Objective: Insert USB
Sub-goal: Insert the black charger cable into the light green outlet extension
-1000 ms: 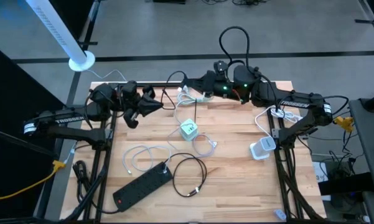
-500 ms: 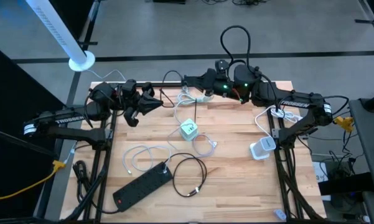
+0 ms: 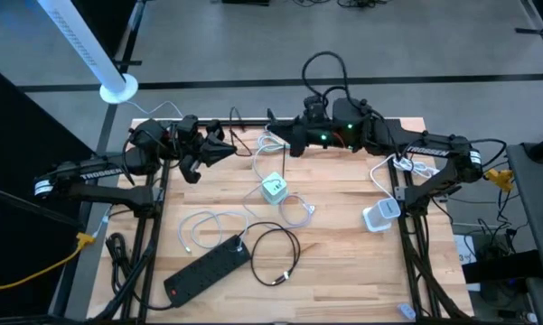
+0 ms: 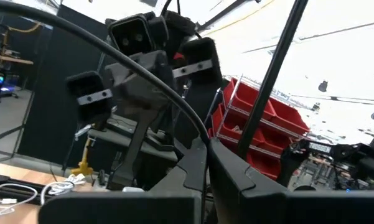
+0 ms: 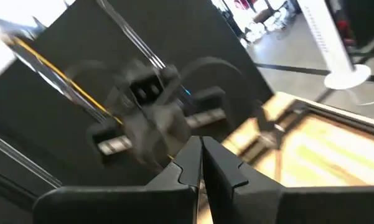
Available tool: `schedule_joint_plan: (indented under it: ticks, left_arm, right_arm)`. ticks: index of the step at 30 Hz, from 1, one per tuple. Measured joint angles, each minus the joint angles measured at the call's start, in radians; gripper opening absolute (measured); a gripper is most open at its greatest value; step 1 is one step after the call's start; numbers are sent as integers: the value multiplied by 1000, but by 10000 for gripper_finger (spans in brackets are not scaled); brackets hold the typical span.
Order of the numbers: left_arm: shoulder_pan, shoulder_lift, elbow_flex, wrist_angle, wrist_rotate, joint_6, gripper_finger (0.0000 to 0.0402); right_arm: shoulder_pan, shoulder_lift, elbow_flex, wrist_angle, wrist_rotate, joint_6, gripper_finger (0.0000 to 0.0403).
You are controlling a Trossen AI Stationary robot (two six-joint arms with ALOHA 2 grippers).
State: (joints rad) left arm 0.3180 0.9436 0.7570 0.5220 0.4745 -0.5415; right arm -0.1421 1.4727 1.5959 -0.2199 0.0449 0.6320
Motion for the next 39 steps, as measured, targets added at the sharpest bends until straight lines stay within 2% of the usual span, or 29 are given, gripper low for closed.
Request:
schedule_joint_plan:
  ticks: [4, 9, 15, 18, 21, 25, 28, 32, 39]
  left_arm:
    - [0, 1, 0, -2, 48, -14, 0]
    - [-2, 3, 0, -3, 120, -57, 0]
    - [-2, 3, 0, 1, 106, -112, 0]
    - [-2, 9, 0, 2, 45, -157, 0]
    - [-2, 22, 0, 1, 5, -216, 0]
    - [-2, 40, 0, 7, -26, -305, 0]
    - [-2, 55, 0, 29, -63, -394, 0]
    - [-2, 66, 0, 86, -86, -493, 0]
    - [-2, 59, 0, 137, -231, -668, 0]
  right_arm:
    - [0, -1, 0, -53, 0, -153, 0]
    - [0, -10, 0, -150, -19, -428, 0]
    - [0, -17, 0, -182, -45, -651, 0]
    - [0, -15, 0, -182, -40, -687, 3]
    - [0, 0, 0, -178, -26, -708, 26]
    - [11, 27, 0, -163, -6, -708, 84]
    - [23, 48, 0, -182, 37, -755, 126]
    - [58, 76, -1, -194, 138, -917, 161]
    - [132, 121, -1, -121, 371, -1218, 162]
